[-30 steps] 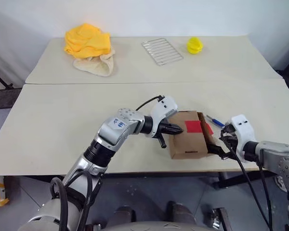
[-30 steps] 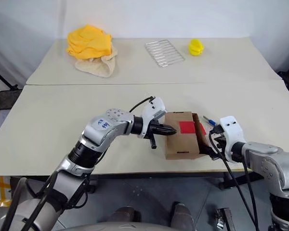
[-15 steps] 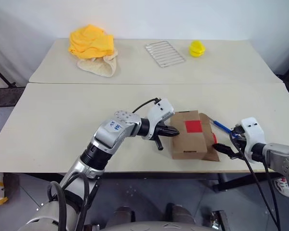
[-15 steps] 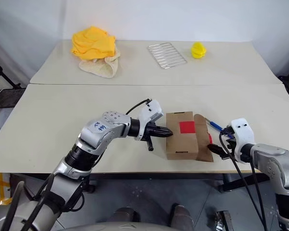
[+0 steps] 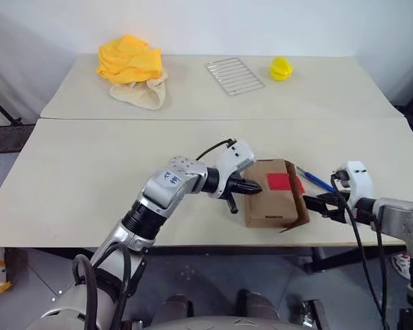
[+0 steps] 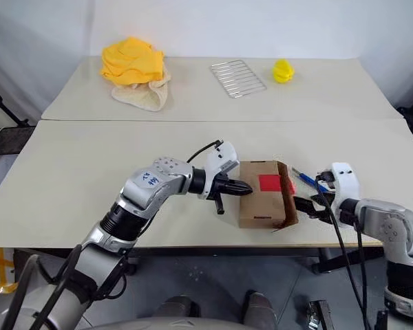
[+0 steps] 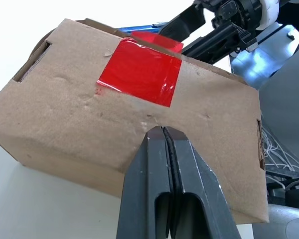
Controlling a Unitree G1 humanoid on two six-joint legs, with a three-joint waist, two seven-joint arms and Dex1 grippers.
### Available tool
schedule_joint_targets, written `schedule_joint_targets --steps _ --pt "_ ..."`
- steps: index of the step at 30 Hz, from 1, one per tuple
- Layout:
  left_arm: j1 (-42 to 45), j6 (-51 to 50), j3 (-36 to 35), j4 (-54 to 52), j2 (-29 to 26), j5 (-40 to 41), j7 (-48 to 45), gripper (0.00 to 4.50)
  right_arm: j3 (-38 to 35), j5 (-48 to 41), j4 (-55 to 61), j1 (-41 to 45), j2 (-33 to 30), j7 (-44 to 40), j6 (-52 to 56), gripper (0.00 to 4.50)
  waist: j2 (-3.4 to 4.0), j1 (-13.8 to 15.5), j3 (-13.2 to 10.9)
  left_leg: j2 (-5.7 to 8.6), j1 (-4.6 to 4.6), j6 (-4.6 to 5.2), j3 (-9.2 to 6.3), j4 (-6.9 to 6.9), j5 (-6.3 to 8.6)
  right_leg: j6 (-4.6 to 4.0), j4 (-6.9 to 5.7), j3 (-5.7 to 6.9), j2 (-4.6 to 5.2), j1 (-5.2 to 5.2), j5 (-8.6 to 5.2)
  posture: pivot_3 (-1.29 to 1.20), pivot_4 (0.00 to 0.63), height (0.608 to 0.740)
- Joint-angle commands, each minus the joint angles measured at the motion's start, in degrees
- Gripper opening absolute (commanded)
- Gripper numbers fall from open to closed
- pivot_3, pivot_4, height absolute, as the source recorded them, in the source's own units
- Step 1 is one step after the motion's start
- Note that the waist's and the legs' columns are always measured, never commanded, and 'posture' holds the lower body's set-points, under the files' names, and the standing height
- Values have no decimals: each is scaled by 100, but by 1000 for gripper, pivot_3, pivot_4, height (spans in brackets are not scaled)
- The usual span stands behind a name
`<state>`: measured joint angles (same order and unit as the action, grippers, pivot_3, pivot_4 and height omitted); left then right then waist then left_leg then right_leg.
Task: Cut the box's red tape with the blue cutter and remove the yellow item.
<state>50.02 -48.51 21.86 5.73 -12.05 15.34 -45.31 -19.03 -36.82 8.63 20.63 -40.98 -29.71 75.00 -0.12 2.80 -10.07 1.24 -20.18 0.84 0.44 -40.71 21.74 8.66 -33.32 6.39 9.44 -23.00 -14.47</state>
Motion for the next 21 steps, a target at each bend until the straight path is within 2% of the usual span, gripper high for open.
schedule_joint_targets --steps 1,6,13,21 --pt "9 17 187 142 40 -137 -55 16 41 -178 -317 170 81 -272 -53 4500 0 -2 0 0 0 0 0 0 0 0 0 0 0 0 0 0 150 740" --pt "99 198 259 238 72 -234 -109 16 384 367 -1153 596 -277 -343 -590 4500 0 -52 0 1 2 0 2 -1 0 0 -2 -1 0 0 0 0 150 740" --pt "172 299 228 321 164 -271 -136 16 -50 236 -999 527 -944 -598 -530 4500 8 8 -5 2 -11 1 0 1 0 3 9 4 1 -6 1 0 150 740" --pt "190 393 238 385 212 -326 -214 16 -333 -70 -676 301 -984 -742 -231 4500 9 23 -5 1 -12 0 -2 2 0 4 12 7 0 -6 2 0 150 740"
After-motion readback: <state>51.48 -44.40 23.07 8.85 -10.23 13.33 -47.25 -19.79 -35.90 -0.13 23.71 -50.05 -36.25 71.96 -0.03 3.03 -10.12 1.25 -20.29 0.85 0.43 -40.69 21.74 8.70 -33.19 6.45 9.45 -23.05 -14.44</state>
